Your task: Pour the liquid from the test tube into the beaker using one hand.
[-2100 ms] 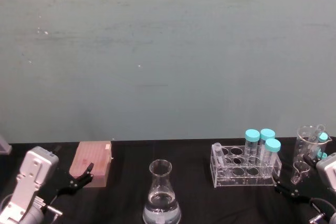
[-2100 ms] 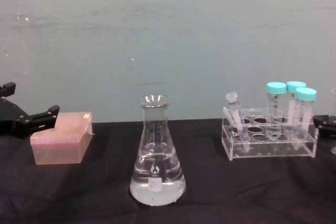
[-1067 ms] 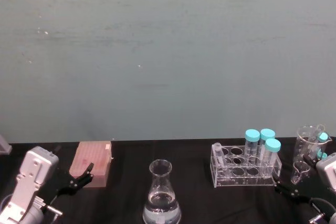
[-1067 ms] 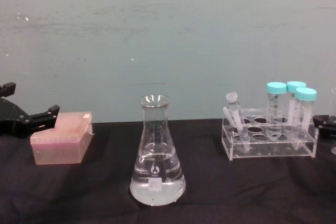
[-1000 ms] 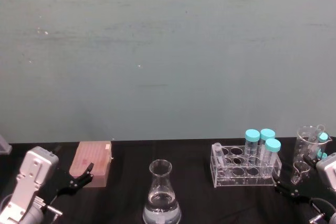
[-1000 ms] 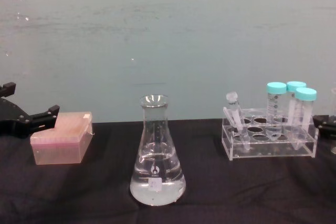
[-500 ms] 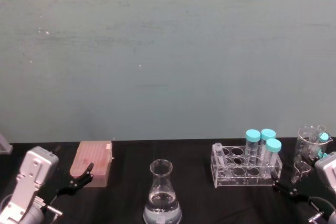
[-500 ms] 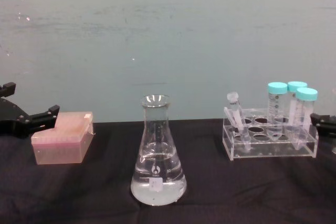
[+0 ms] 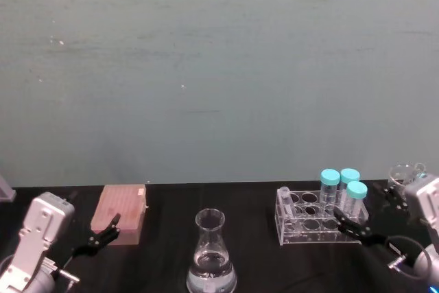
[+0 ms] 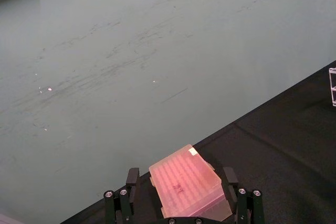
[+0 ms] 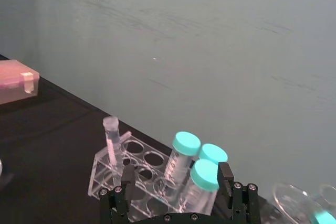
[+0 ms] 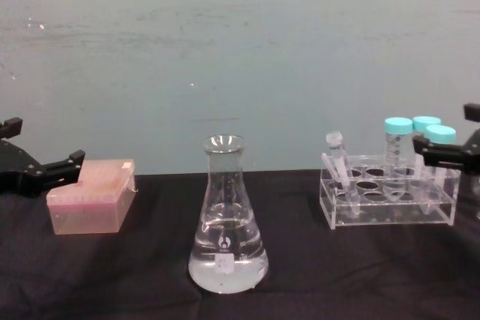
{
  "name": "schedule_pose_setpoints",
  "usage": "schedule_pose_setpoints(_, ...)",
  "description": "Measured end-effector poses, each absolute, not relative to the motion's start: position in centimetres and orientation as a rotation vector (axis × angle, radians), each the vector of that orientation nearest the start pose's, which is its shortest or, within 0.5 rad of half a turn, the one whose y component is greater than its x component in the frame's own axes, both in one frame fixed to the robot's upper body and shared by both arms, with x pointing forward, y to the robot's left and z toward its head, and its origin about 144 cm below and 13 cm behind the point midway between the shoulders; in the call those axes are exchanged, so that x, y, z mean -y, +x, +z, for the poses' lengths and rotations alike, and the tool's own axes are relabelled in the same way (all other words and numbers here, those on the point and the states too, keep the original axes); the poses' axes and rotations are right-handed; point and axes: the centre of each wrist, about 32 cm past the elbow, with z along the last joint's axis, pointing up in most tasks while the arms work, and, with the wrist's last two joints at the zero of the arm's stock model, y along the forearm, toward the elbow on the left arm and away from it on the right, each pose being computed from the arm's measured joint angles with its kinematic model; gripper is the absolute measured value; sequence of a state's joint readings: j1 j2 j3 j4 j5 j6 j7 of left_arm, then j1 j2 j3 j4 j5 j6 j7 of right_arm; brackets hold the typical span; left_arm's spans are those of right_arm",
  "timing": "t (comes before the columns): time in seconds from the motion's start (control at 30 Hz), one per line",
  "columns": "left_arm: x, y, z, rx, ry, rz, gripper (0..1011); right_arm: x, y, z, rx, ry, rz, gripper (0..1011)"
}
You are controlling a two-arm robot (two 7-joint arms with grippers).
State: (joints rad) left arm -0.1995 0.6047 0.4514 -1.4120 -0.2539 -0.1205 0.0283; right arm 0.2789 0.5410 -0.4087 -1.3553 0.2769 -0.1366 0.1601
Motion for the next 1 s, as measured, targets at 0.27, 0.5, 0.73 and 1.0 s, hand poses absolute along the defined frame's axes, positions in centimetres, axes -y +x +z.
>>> schedule_pose_setpoints(0.27,-31.0,48.9,114.0,0.285,0.304,1.248,1000,30.4,53.5,116.4,0.268,-0.226,-1.068,1000)
schedule_pose_setpoints(0.5,-31.0,48.9,114.0,0.285,0.304,1.248,1000,29.8,54.1,116.8,0.303,-0.237,-1.026,1000)
schedule_pose_setpoints(0.73,-31.0,48.9,114.0,0.285,0.304,1.248,1000,29.3,54.4,117.1,0.308,-0.241,-0.986,1000)
schedule_pose_setpoints(1.0,-31.0,48.9,114.0,0.285,0.305,1.248,1000,28.7,55.0,117.2,0.272,-0.255,-0.95,1000)
